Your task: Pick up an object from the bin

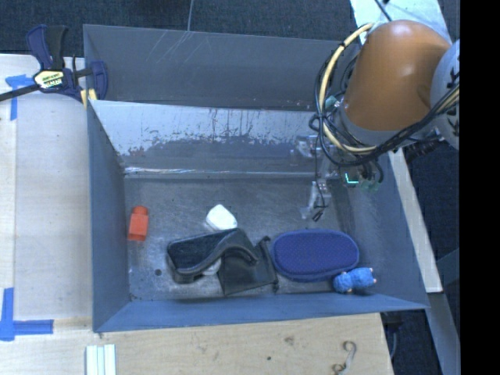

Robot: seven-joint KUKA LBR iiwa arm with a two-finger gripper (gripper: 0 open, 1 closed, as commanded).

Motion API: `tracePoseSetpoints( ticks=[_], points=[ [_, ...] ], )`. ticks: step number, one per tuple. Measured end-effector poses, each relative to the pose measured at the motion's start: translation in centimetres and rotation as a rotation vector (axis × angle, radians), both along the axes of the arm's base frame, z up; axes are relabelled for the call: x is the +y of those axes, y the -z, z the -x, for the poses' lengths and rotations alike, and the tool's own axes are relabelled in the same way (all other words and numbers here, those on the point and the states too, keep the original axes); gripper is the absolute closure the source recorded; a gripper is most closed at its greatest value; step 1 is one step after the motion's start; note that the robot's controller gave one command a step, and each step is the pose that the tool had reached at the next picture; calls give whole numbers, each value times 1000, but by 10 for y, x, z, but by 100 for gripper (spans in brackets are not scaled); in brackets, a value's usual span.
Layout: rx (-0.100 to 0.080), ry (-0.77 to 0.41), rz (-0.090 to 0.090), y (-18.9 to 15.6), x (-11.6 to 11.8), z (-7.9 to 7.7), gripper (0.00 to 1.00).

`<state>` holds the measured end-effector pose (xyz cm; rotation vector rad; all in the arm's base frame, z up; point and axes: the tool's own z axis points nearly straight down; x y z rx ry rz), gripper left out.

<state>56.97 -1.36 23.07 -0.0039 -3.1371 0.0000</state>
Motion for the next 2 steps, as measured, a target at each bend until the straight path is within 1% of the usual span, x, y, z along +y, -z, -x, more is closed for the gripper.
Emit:
tracePoseSetpoints(
  ticks=[1,2],
  points=[
    [2,-214,0,117,-64,73,0],
    [-10,-224,-2,160,-74,76,0]
  ],
)
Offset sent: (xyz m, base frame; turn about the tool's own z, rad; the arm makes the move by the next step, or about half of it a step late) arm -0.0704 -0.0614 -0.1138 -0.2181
